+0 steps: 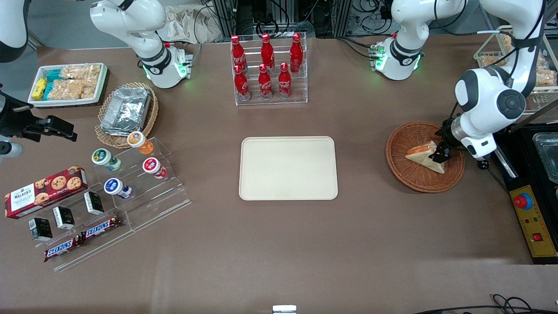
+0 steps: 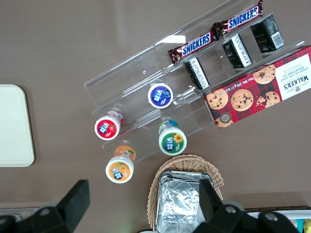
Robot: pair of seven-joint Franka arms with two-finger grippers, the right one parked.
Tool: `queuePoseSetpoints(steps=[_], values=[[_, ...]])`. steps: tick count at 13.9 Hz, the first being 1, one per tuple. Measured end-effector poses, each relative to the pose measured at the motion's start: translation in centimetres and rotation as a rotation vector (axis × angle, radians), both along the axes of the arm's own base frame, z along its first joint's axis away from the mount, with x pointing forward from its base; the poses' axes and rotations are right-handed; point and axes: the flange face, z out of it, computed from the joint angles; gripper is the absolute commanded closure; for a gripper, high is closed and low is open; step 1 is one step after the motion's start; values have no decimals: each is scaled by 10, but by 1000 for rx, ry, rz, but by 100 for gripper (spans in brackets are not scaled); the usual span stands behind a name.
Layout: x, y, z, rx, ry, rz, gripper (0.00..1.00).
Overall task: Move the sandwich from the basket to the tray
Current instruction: 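Lower the open left gripper and close it on the triangular sandwich, then lift the sandwich out of the basket with the left gripper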
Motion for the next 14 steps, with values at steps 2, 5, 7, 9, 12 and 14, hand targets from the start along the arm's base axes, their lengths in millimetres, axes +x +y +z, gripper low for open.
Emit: queuePoseSetpoints(steps=[2,5,7,9,12,14], values=[[1,-4,-11,-2,0,-8,0],[1,-8,-27,6,14,-33,5],[1,-8,-33,13,16,-47,26],[2,-8,-37,12,12,-49,68],[3,-8,-38,13,2,-49,100],[5,-8,-37,13,-5,-49,100]])
